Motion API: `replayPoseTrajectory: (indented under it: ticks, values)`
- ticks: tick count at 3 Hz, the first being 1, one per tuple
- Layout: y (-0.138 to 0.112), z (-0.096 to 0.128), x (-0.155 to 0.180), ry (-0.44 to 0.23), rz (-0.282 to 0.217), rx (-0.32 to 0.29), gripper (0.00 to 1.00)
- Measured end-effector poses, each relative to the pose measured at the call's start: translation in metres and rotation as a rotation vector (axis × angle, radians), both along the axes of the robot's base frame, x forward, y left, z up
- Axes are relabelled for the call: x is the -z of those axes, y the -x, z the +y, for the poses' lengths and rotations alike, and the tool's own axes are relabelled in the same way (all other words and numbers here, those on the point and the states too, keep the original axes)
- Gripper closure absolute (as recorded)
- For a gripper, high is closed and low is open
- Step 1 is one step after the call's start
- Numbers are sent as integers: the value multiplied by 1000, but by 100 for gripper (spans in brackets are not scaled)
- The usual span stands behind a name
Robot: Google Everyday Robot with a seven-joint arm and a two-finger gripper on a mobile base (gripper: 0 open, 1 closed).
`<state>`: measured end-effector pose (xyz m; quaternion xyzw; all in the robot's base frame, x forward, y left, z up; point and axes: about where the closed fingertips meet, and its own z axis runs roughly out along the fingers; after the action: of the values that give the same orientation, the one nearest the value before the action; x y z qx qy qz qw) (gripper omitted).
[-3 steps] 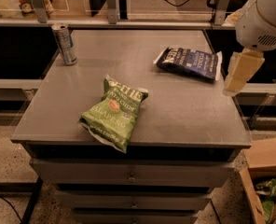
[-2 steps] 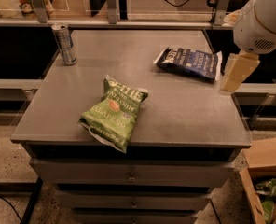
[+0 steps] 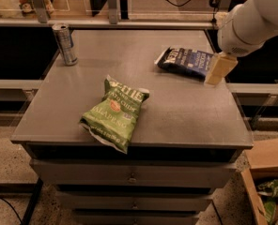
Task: Move blue chip bag near redbull can
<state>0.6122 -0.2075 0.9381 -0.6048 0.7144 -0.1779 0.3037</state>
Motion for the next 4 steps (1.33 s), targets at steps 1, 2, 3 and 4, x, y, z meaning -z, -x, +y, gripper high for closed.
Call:
replayPoseTrajectory:
  ticks: [1,2,3,4]
  values:
    - [-30,0,9,16,-27,8,17]
    - [-58,1,21,11,-26,10,25]
    - [-76,6,33,0,-17,-1,26]
    - [-84,9,47,-9,2,-9,25]
